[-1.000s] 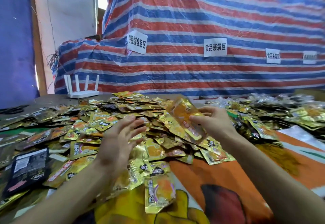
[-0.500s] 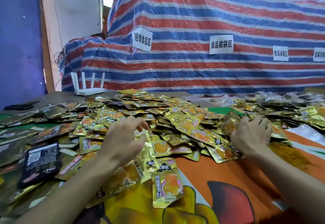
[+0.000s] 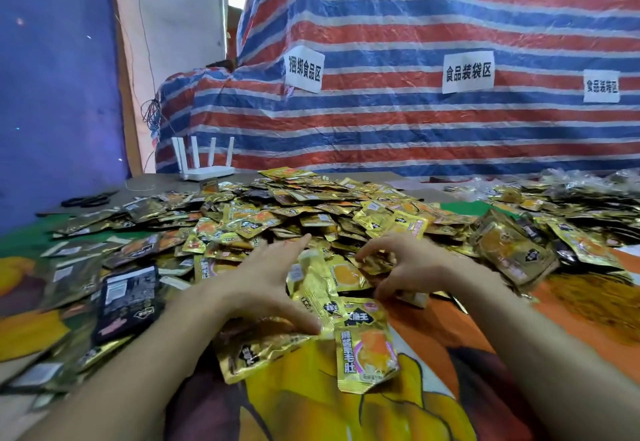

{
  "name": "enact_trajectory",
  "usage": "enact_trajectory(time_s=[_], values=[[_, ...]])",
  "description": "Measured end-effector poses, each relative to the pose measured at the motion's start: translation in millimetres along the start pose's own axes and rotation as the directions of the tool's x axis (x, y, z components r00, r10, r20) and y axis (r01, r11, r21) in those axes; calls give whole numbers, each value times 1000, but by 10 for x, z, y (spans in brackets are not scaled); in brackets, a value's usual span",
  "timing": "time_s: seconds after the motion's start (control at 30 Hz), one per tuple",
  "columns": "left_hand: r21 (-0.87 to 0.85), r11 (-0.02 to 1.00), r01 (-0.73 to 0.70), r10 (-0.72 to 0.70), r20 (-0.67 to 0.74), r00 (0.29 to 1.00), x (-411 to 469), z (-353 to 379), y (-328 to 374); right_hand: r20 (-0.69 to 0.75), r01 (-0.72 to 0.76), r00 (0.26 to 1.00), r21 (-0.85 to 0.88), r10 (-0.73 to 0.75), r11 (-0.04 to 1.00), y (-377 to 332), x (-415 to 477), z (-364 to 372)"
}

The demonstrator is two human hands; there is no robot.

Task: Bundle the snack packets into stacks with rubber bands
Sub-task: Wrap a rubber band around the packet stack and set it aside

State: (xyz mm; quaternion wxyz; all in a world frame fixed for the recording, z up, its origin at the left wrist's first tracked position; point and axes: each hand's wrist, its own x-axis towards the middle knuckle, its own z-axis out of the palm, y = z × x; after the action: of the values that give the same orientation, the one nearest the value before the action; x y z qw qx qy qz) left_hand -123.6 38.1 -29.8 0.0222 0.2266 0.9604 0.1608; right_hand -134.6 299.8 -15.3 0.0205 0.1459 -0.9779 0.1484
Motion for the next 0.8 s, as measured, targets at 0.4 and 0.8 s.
enact_trajectory(time_s=[0.4,0.8], values=[[-455,885,-101,-159,-499,852,59,-43,-87,-514,201,833,-66,-207,977,45,-63,254],[-821,565,-85,-417,-373,829,93,-109,-57,-474,381,731,880,491,283,-1,-50,216]])
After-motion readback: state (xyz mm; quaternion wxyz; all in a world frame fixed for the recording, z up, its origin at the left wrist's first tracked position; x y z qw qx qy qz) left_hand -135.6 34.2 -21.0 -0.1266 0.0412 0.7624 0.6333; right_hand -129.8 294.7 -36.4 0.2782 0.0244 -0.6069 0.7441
